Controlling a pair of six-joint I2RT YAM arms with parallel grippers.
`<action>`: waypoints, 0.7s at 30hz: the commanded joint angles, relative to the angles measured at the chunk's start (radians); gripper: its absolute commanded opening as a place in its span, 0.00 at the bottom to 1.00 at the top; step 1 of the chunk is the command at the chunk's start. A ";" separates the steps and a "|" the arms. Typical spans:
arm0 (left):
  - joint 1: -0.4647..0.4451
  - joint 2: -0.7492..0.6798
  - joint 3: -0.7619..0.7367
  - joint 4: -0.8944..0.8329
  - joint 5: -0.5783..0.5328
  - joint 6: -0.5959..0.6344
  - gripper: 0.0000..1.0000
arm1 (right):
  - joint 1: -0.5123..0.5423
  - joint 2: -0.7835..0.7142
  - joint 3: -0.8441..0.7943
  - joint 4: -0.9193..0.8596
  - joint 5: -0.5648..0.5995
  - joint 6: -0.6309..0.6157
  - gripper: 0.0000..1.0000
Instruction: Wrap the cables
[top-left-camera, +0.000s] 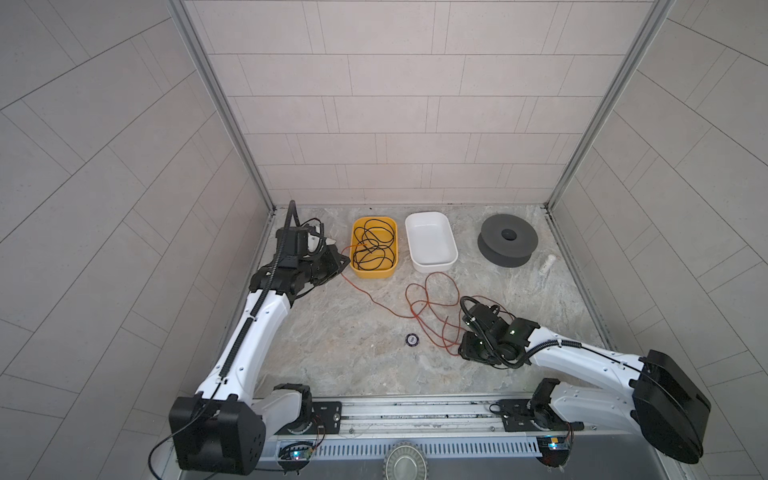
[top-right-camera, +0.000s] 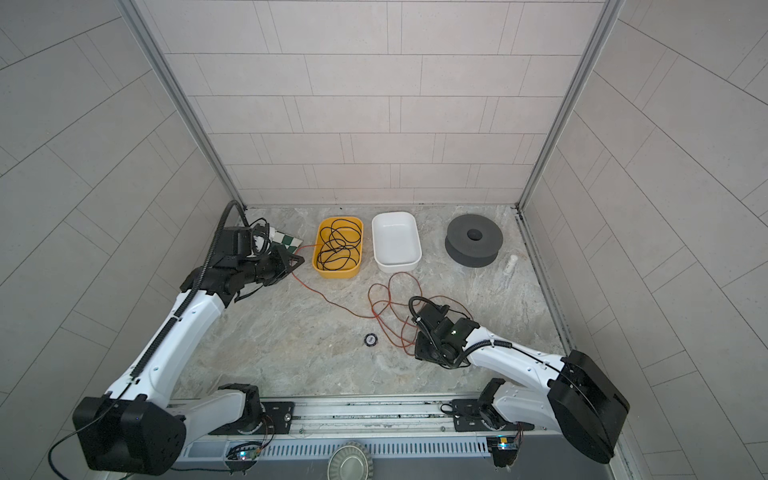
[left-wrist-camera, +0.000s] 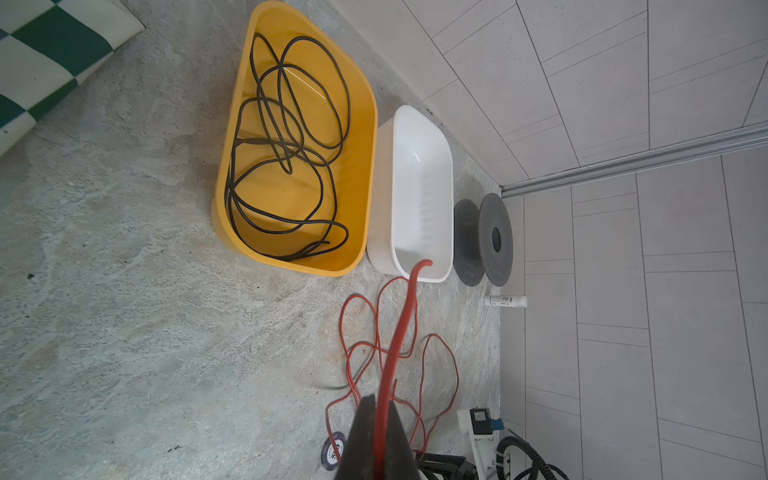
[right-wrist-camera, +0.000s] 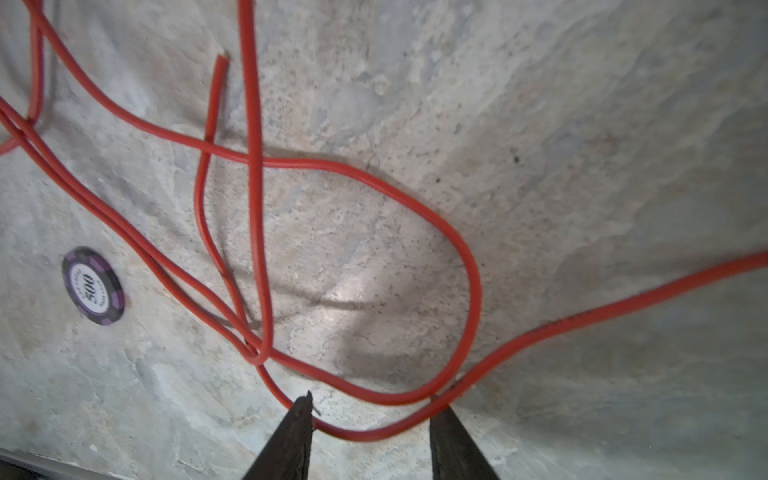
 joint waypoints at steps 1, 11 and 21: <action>0.005 -0.029 -0.015 0.019 0.009 0.002 0.00 | 0.001 -0.010 -0.018 0.055 0.049 0.077 0.46; 0.006 -0.034 -0.022 0.027 0.007 -0.004 0.00 | -0.008 -0.044 -0.095 0.083 0.111 0.122 0.29; 0.006 -0.035 0.053 -0.029 -0.006 0.004 0.00 | -0.059 -0.259 -0.023 -0.194 0.290 0.027 0.00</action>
